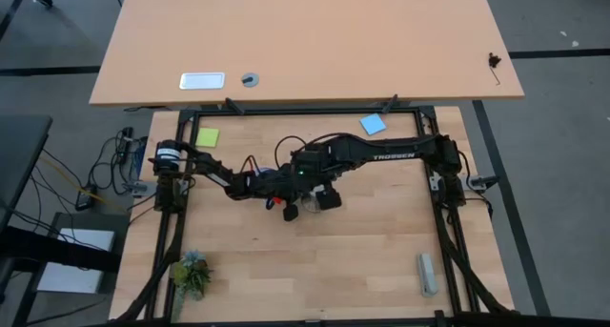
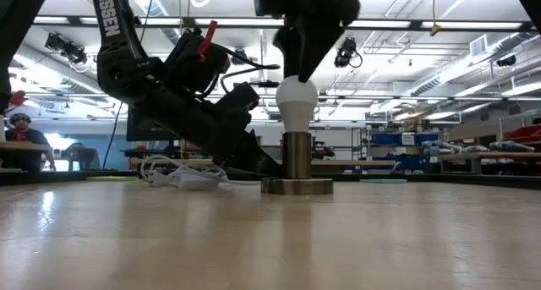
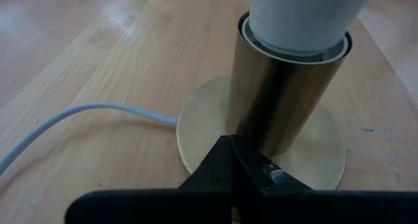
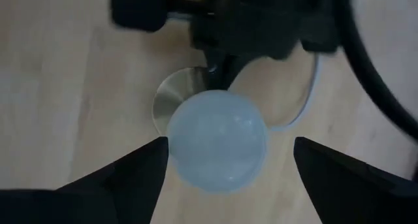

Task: Screw lightbulb
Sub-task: Insert the light bulb into the lamp

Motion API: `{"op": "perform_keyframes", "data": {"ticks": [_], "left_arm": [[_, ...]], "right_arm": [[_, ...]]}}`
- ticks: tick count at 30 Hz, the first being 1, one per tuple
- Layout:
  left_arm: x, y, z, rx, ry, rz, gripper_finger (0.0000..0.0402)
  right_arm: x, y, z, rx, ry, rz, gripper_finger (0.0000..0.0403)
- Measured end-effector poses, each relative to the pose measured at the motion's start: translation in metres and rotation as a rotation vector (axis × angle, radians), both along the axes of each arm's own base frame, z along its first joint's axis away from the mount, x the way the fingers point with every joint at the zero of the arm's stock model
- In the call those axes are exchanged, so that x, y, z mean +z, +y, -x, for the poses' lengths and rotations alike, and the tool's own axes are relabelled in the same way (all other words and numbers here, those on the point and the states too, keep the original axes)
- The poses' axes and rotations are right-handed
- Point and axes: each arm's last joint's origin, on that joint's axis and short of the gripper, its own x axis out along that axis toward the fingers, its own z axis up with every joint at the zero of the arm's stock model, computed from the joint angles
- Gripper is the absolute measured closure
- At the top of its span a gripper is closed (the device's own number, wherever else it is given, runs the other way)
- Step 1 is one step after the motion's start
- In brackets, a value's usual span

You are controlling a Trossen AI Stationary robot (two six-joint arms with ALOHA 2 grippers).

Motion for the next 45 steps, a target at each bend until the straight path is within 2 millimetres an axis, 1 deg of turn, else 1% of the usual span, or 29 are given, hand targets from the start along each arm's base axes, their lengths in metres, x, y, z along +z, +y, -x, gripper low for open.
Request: {"op": "perform_keyframes", "data": {"ticks": [2, 4, 7, 14, 19, 22, 24, 26, 31, 33, 35, 40, 42, 45], "left_arm": [[0.0, 0.0, 0.0, 0.0, 0.0, 0.0, 0.0402], [0.0, 0.0, 0.0, 0.0, 0.0, 0.0, 0.0402], [0.0, 0.0, 0.0, 0.0, 0.0, 0.0, 0.0402], [0.0, 0.0, 0.0, 0.0, 0.0, 0.0, 0.0402], [0.0, 0.0, 0.0, 0.0, 0.001, 0.0, 0.0402], [0.0, 0.0, 0.0, 0.0, 0.001, 0.0, 0.0402], [0.0, 0.0, 0.0, 0.0, 0.0, 0.0, 0.0402], [0.0, 0.0, 0.0, 0.0, 0.001, 0.0, 0.0402], [0.0, 0.0, 0.0, 0.002, 0.001, 0.003, 0.0402], [0.0, 0.0, 0.0, 0.001, 0.001, 0.003, 0.0402], [0.0, 0.0, 0.0, 0.001, 0.001, 0.004, 0.0402], [0.0, -0.001, 0.0, -0.004, 0.0, 0.007, 0.0402], [0.0, -0.001, 0.0, -0.003, 0.0, 0.006, 0.0402], [0.0, 0.0, 0.0, -0.002, 0.0, 0.006, 0.0402]], "right_arm": [[0.0, 0.0, 0.0, 0.121, 0.014, 0.022, 0.0065], [0.0, 0.0, 0.001, 0.224, 0.029, 0.01, 0.0067], [-0.002, -0.002, -0.001, 0.31, 0.006, -0.021, 0.007], [-0.014, -0.009, 0.0, 0.324, 0.027, -0.027, 0.008], [-0.014, -0.009, -0.002, 0.289, 0.003, -0.033, 0.009], [-0.014, -0.009, -0.002, 0.204, 0.001, -0.056, 0.0101], [-0.014, -0.009, -0.002, 0.11, -0.004, -0.082, 0.0111], [-0.014, -0.009, -0.002, -0.03, -0.011, -0.12, 0.012], [-0.012, -0.009, -0.001, -0.489, -0.027, -0.239, 0.013], [-0.012, -0.007, -0.002, -0.555, -0.031, -0.268, 0.0128], [-0.012, -0.003, -0.002, -0.545, -0.036, -0.27, 0.0121], [-0.004, 0.002, -0.003, -0.433, -0.03, -0.253, 0.0103], [0.004, 0.002, -0.003, -0.348, -0.048, -0.224, 0.0096], [0.013, 0.002, -0.002, -0.142, -0.058, -0.116, 0.0087]]}}
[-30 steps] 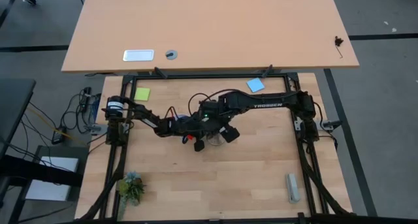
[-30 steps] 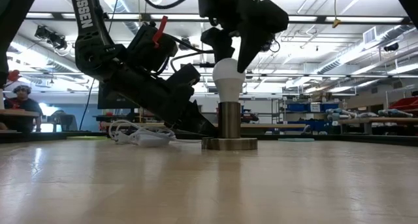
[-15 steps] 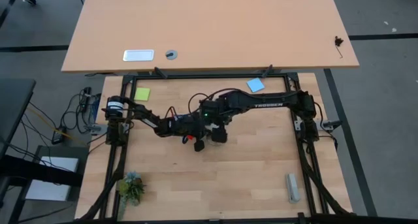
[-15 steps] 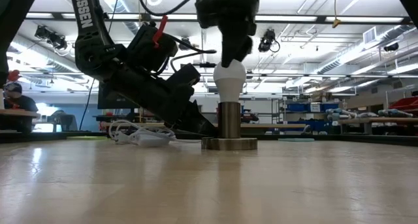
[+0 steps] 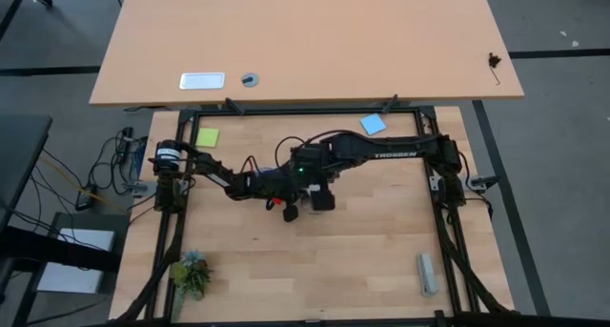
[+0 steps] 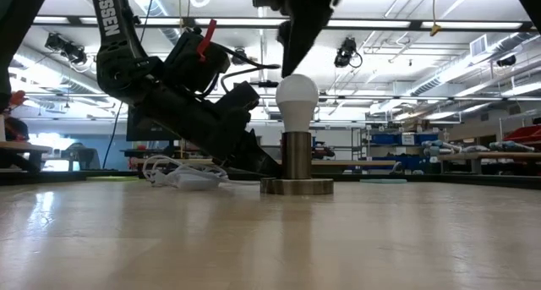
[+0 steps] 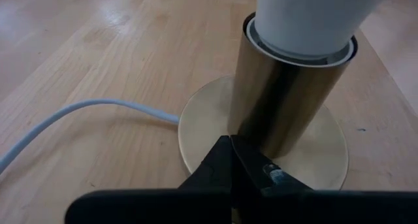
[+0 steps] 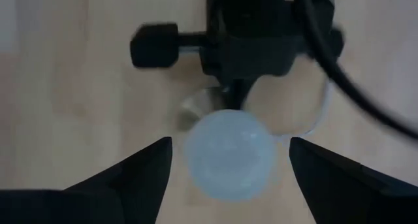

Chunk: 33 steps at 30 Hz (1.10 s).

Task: Screw lightbulb
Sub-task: Insert the light bulb into the lamp

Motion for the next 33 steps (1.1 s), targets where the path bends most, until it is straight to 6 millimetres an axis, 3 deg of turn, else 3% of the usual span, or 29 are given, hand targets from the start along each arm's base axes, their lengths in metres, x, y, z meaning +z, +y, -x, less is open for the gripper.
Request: {"op": "perform_keyframes", "data": {"ticks": [4, 9, 20, 28, 30, 33], "left_arm": [[0.0, 0.0, 0.0, 0.0, 0.0, 0.0, 0.0402], [0.0, 0.0, 0.0, 0.001, 0.001, 0.0, 0.0402], [0.0, 0.0, 0.0, 0.007, 0.001, -0.003, 0.0402], [0.0, 0.0, 0.0, 0.007, 0.001, -0.004, 0.0402], [0.0, 0.0, 0.0, 0.007, 0.001, -0.003, 0.0402], [0.0, 0.0, 0.0, 0.007, 0.001, -0.004, 0.0402]], "right_arm": [[0.004, -0.001, -0.001, 0.203, -0.007, 0.119, 0.0079], [-0.008, 0.001, 0.002, 0.424, 0.032, 0.106, 0.008], [-0.034, -0.004, 0.001, 0.506, 0.06, 0.106, 0.0085], [-0.037, -0.005, 0.001, 0.415, 0.063, 0.109, 0.0102], [-0.037, -0.005, 0.001, 0.311, 0.06, 0.082, 0.0108], [-0.037, -0.009, 0.001, 0.009, 0.057, 0.001, 0.0112]]}}
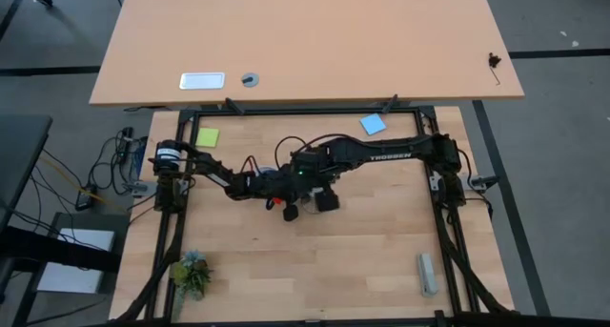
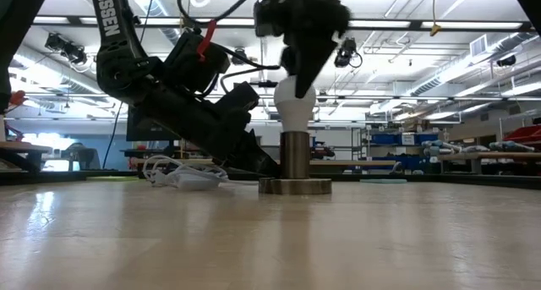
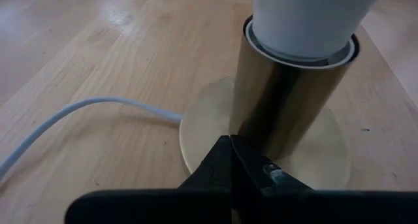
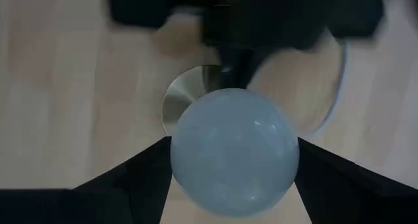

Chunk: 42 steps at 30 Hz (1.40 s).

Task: Screw lightbulb
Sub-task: Insert the light bulb into the lamp

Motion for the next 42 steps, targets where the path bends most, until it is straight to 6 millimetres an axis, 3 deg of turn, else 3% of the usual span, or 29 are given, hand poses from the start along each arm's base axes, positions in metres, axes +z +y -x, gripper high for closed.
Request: {"op": "perform_keyframes", "data": {"ticks": [4, 6, 11, 18, 28, 33, 42], "left_arm": [[0.0, 0.0, 0.0, 0.005, -0.003, 0.002, 0.0402], [0.0, 0.0, 0.0, 0.007, -0.004, 0.005, 0.0402], [0.0, 0.0, 0.0, 0.011, 0.0, 0.004, 0.0402], [0.0, 0.0, 0.0, 0.003, 0.001, -0.004, 0.0402], [-0.001, 0.0, 0.0, -0.018, 0.014, -0.024, 0.0402], [-0.001, 0.0, 0.0, -0.02, 0.014, -0.019, 0.0402], [-0.001, 0.0, 0.0, -0.003, 0.013, -0.009, 0.0402]], "right_arm": [[0.0, -0.002, 0.001, -0.414, 0.001, -0.115, 0.0107], [0.0, -0.001, 0.001, -0.463, 0.002, -0.141, 0.01], [0.002, 0.009, 0.001, -0.339, 0.013, -0.126, 0.0077], [0.023, 0.01, 0.001, -0.138, -0.022, -0.016, 0.006], [0.028, -0.001, -0.002, 0.209, -0.055, 0.05, 0.0077], [0.027, -0.004, -0.003, 0.243, -0.081, -0.044, 0.0095], [0.01, -0.004, -0.003, 0.221, -0.054, -0.043, 0.0113]]}}
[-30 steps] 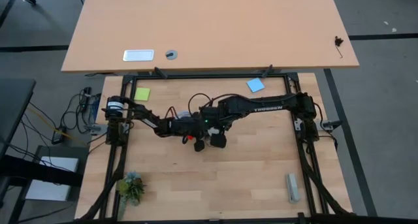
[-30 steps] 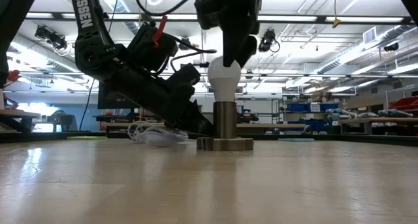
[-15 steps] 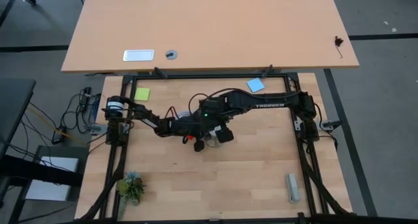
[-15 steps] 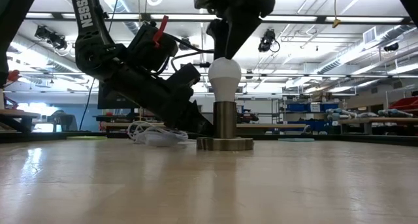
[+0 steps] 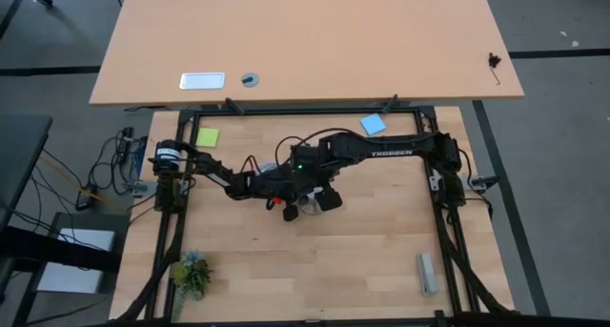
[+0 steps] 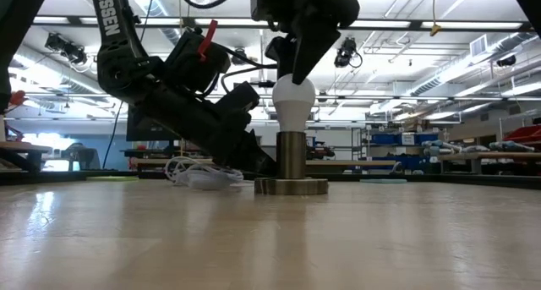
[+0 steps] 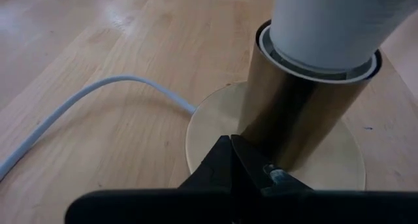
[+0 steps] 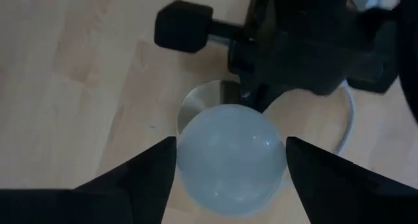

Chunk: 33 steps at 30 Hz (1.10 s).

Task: Screw lightbulb
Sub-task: Insert the light bulb into the lamp

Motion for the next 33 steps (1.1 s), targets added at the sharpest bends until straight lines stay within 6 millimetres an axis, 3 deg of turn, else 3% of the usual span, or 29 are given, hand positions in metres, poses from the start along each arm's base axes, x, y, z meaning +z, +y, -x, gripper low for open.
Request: {"op": "perform_keyframes", "data": {"ticks": [5, 11, 14, 19, 24, 27, 33], "left_arm": [[0.0, 0.0, 0.0, 0.004, 0.0, -0.001, 0.0402], [0.0, 0.0, 0.0, 0.01, 0.0, 0.001, 0.0402], [0.0, 0.0, 0.0, 0.015, 0.0, -0.001, 0.0402], [0.0, 0.0, 0.0, 0.016, 0.0, -0.002, 0.0402], [0.0, 0.0, 0.0, 0.016, 0.0, -0.002, 0.0402], [0.0, 0.0, 0.0, 0.017, 0.0, -0.002, 0.0402], [0.0, 0.0, 0.0, 0.018, 0.0, -0.003, 0.0402]], "right_arm": [[0.0, 0.0, 0.0, -0.143, 0.007, -0.031, 0.012], [0.0, -0.002, -0.001, -0.609, 0.018, -0.112, 0.0131], [0.0, 0.001, -0.002, -0.689, 0.012, -0.144, 0.013], [0.005, 0.011, -0.005, -0.582, -0.017, -0.117, 0.0116], [0.029, 0.011, -0.003, -0.41, -0.061, -0.023, 0.0096], [0.042, 0.011, -0.001, -0.215, -0.08, 0.064, 0.0086], [0.034, 0.01, 0.001, 0.168, -0.06, 0.116, 0.0081]]}}
